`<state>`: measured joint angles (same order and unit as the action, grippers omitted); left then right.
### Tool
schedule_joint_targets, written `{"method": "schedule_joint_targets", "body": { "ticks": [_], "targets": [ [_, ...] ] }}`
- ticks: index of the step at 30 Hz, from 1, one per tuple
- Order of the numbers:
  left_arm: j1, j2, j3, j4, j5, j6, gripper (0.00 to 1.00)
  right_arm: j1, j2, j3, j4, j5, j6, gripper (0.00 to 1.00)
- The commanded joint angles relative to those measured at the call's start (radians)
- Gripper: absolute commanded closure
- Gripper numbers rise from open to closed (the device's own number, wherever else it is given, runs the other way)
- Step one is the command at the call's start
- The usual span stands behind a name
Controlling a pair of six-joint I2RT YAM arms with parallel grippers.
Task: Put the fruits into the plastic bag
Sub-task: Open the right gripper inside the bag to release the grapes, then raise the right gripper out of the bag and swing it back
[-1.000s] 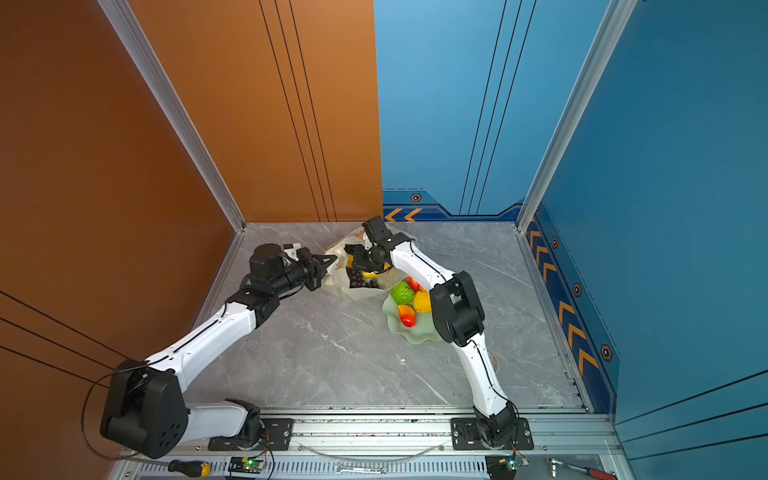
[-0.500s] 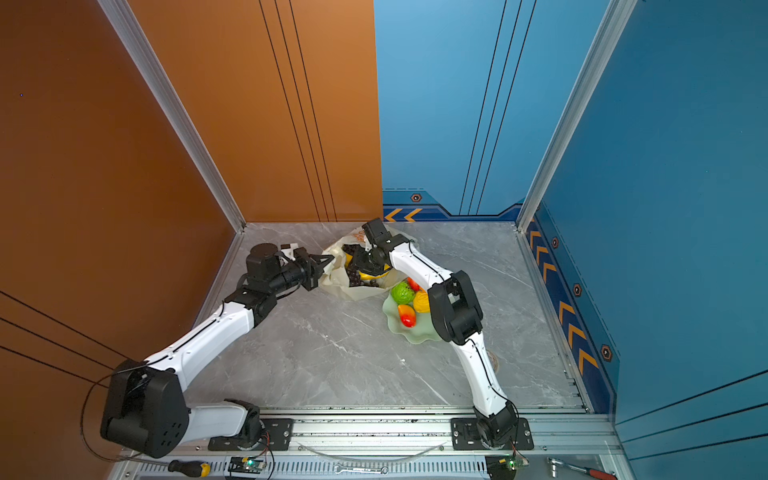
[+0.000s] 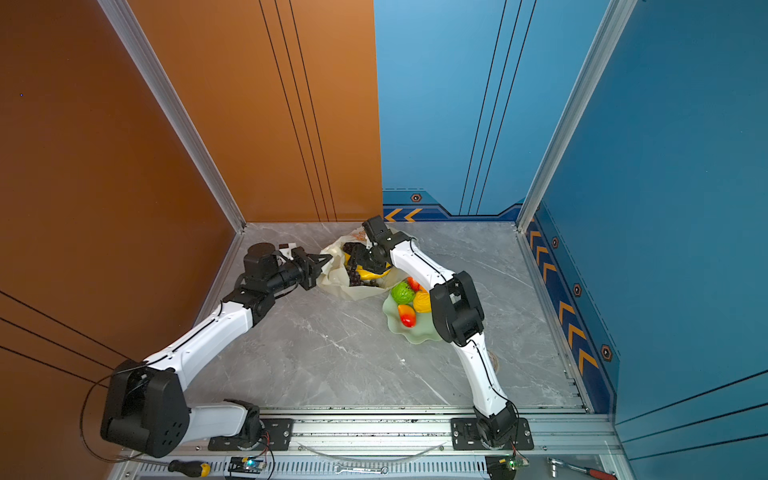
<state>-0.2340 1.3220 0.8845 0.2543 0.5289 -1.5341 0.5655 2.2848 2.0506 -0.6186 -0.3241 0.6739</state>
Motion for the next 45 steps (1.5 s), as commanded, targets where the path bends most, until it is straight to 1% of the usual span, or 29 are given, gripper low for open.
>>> {"method": "schedule_joint_targets", "body": {
  "ticks": [1,10,15,16,19,23,27,30,32,33,34,35,36,37,38,41,45],
  "targets": [
    [0.01,-0.009,-0.007,0.003,0.025,0.021,1.0,-0.029,-0.094,0.022,-0.068,0.084,-0.06,0.32],
    [0.015,-0.024,-0.011,0.002,0.022,0.017,1.0,-0.102,-0.169,0.073,-0.094,0.199,-0.137,0.31],
    [0.013,-0.03,-0.011,0.003,0.016,0.015,1.0,-0.12,-0.205,0.089,-0.092,0.3,-0.224,0.31],
    [0.012,-0.032,-0.012,0.002,0.014,0.015,1.0,-0.121,-0.238,0.093,-0.091,0.318,-0.246,0.31],
    [0.01,-0.035,-0.012,0.003,0.01,0.014,1.0,-0.129,-0.264,0.108,-0.09,0.341,-0.286,0.31],
    [0.0,-0.035,-0.009,0.002,-0.003,0.014,1.0,-0.145,-0.308,0.117,-0.09,0.293,-0.277,0.31],
    [-0.013,-0.029,-0.003,0.003,-0.013,0.015,1.0,-0.156,-0.381,0.114,-0.096,0.228,-0.235,0.31],
    [-0.023,-0.022,0.006,0.002,-0.02,0.015,1.0,-0.174,-0.451,0.114,-0.135,0.199,-0.194,0.31],
    [-0.03,-0.017,0.013,0.003,-0.024,0.018,1.0,-0.201,-0.502,0.116,-0.195,0.183,-0.155,0.2],
    [-0.032,-0.015,0.016,0.002,-0.025,0.019,1.0,-0.215,-0.526,0.113,-0.225,0.177,-0.142,0.17],
    [-0.034,-0.014,0.017,0.003,-0.027,0.02,1.0,-0.232,-0.554,0.11,-0.263,0.174,-0.132,0.12],
    [-0.037,-0.014,0.018,0.002,-0.028,0.021,1.0,-0.25,-0.583,0.103,-0.304,0.173,-0.126,0.06],
    [-0.037,-0.014,0.017,0.002,-0.029,0.023,1.0,-0.267,-0.609,0.091,-0.335,0.175,-0.12,0.04],
    [-0.04,-0.013,0.015,0.003,-0.029,0.023,1.0,-0.289,-0.644,0.069,-0.362,0.168,-0.109,0.01],
    [-0.041,-0.014,0.012,0.003,-0.029,0.025,1.0,-0.31,-0.674,0.041,-0.377,0.156,-0.095,0.0],
    [-0.045,-0.013,0.006,0.003,-0.027,0.026,1.0,-0.39,-0.784,-0.086,-0.391,0.083,-0.017,0.0],
    [-0.05,-0.011,-0.001,0.001,-0.026,0.026,1.0,-0.478,-0.908,-0.262,-0.389,0.016,0.078,0.0]
  ]
}}
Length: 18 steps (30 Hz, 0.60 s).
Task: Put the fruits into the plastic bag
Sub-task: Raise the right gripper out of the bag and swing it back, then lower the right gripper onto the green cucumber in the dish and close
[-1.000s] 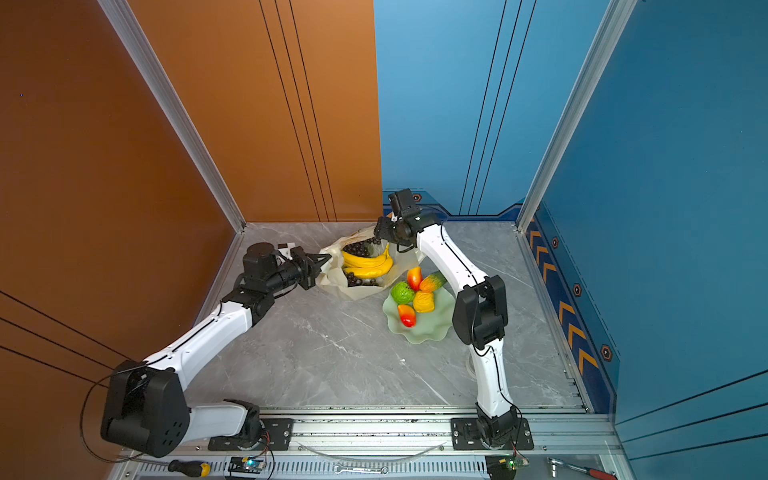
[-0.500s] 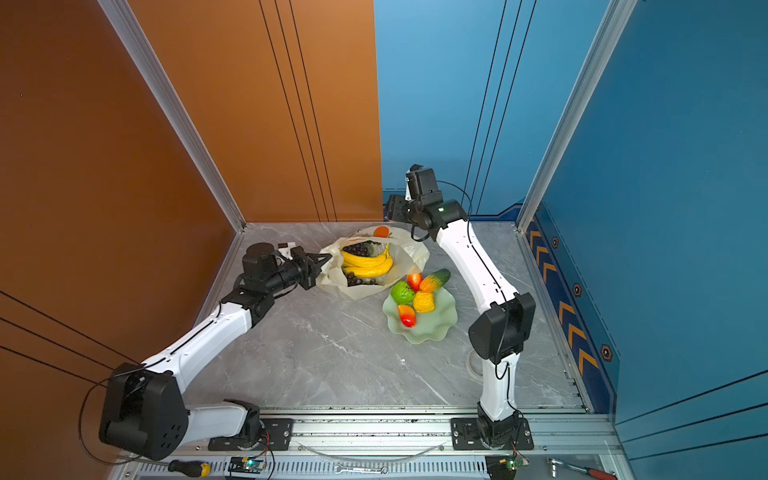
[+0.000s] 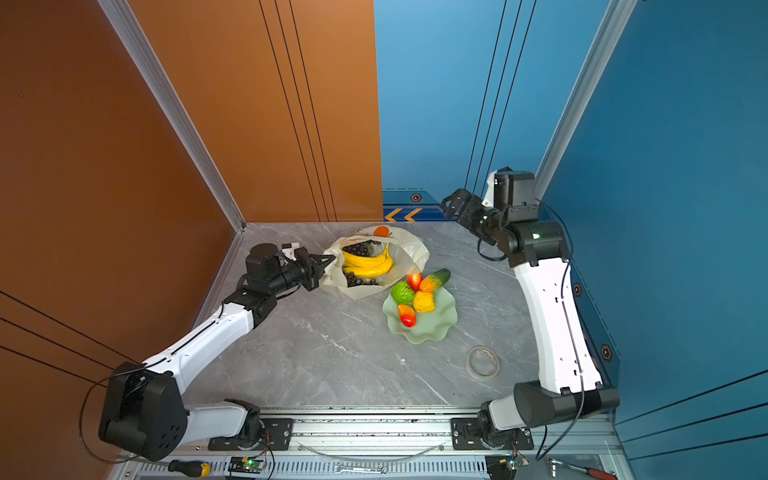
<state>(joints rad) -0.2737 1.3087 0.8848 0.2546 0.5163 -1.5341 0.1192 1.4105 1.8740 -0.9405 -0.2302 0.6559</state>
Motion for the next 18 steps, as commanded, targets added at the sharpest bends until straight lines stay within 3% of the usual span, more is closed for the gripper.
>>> {"method": "schedule_joint_targets", "body": {
  "ticks": [1,7,13,18],
  "targets": [
    [-0.012,0.002,0.0,0.002,-0.013,0.027,1.0,-0.053,-0.06,-0.139,-0.067,-0.09,0.119,0.0],
    [-0.019,-0.001,0.003,0.001,-0.021,0.026,1.0,-0.137,-0.173,-0.386,0.005,-0.179,0.307,0.0],
    [-0.023,-0.006,0.003,0.001,-0.024,0.028,1.0,-0.144,-0.232,-0.597,0.203,-0.215,0.526,0.0],
    [-0.024,-0.005,0.005,0.002,-0.024,0.026,1.0,-0.137,-0.226,-0.747,0.364,-0.201,0.615,0.01]
  ]
}}
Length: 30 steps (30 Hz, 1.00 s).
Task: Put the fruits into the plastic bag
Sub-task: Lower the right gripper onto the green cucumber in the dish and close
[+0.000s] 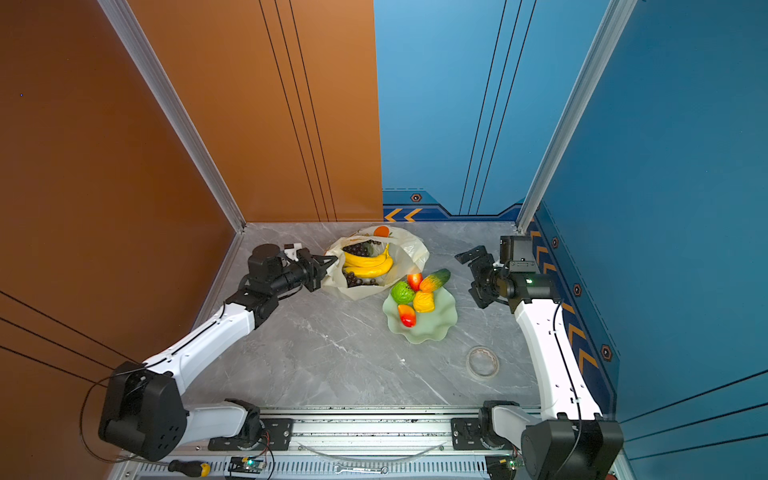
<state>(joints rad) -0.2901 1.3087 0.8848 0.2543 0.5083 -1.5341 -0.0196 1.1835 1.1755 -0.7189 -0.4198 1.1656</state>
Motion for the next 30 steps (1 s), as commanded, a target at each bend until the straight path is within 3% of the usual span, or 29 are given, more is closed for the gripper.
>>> {"method": "schedule_joint_targets", "body": {
  "ticks": [1,15,30],
  "targets": [
    [-0.007,-0.003,0.009,0.002,-0.014,0.026,1.0,0.008,0.011,-0.07,0.169,-0.005,0.117,0.01],
    [-0.014,0.011,0.013,0.003,-0.017,0.027,1.0,0.066,0.291,-0.053,0.284,-0.018,0.073,0.04],
    [-0.017,0.02,0.008,0.02,-0.04,0.023,1.0,0.125,0.5,0.057,0.265,-0.04,0.032,0.11]
  ]
}}
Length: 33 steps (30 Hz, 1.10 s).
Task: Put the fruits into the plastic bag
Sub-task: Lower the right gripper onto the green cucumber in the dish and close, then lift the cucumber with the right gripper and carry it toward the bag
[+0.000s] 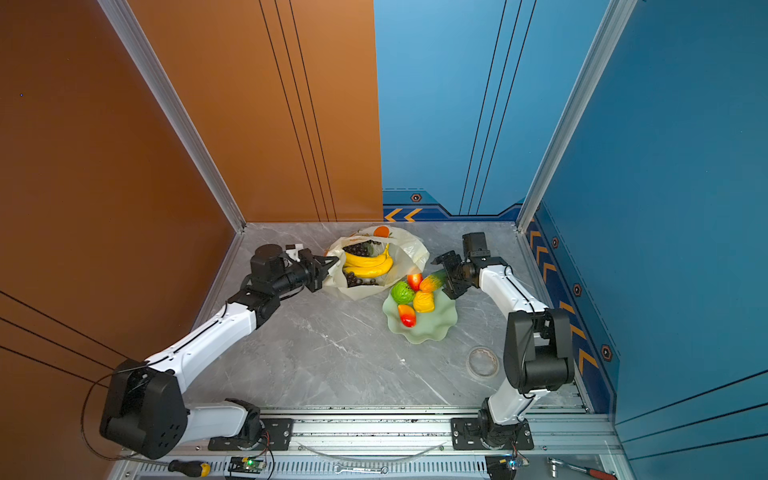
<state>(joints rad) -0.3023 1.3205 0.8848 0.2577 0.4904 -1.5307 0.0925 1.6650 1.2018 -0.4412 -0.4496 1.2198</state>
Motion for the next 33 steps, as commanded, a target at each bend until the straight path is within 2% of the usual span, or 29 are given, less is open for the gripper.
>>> {"method": "schedule_joint_targets", "body": {
  "ticks": [1,20,33],
  "targets": [
    [-0.003,0.008,0.007,0.017,-0.024,0.018,1.0,0.018,0.025,0.035,-0.013,-0.009,-0.022,0.11],
    [0.014,0.016,-0.012,0.034,-0.015,0.007,1.0,0.038,0.123,0.05,-0.034,0.04,-0.037,0.19],
    [0.031,0.024,-0.011,0.039,0.003,0.004,1.0,0.052,0.133,0.058,-0.036,0.096,-0.039,0.41]
  ]
}}
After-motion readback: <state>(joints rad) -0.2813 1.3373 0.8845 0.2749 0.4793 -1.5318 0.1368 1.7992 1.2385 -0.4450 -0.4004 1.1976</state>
